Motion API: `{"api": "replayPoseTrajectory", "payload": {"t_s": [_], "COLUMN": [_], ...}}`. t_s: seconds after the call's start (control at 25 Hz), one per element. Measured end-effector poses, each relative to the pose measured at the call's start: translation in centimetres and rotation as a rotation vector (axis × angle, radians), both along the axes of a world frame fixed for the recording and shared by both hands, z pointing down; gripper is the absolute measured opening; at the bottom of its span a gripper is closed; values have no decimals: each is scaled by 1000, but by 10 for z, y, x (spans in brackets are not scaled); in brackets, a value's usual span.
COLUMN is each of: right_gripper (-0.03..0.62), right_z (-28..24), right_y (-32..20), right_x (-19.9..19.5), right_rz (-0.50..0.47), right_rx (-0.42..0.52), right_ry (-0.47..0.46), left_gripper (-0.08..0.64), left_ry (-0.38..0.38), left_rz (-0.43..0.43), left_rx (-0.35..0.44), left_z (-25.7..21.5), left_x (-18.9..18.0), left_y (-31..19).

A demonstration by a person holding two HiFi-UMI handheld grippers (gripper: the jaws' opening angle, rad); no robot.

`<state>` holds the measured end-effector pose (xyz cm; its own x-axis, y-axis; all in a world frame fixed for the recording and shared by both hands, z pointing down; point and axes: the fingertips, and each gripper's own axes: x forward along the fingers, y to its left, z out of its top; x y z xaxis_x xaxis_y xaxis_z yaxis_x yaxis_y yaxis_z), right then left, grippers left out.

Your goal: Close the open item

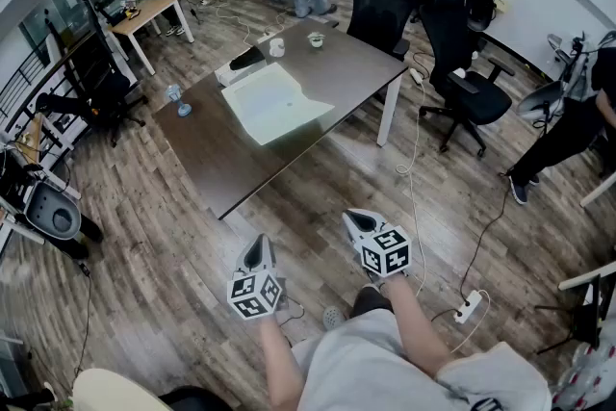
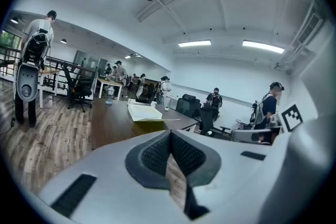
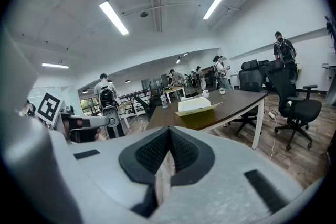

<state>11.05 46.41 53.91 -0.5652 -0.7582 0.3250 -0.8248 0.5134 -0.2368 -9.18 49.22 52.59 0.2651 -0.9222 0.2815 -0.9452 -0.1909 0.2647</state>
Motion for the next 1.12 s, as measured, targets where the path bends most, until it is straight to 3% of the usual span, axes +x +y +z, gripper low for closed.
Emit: {"api": "replayPoseTrajectory", "payload": {"t_s": [0.56,0.76,0.88,1.12], "right_gripper": [5,8,66,97], "right_z": [-20,-15,-10,-11], "right_y": [2,4,2,-22], "right_x": [19,27,27,26], "right_rz": [58,69,51,31], "right_rx": [35,45,27,18], "right_ry": [-64,-73,-87,-124], "left_gripper": [5,8,31,89], "left_ry": [-22,-48,-36,-21], "left_rz": [31,2,1,21], "left_rx": [47,11,-3,6], "left_z": [-25,-8,-2,-3], "left_x": [18,10,5,9], "left_y": [-6,-3,-4,-26]}}
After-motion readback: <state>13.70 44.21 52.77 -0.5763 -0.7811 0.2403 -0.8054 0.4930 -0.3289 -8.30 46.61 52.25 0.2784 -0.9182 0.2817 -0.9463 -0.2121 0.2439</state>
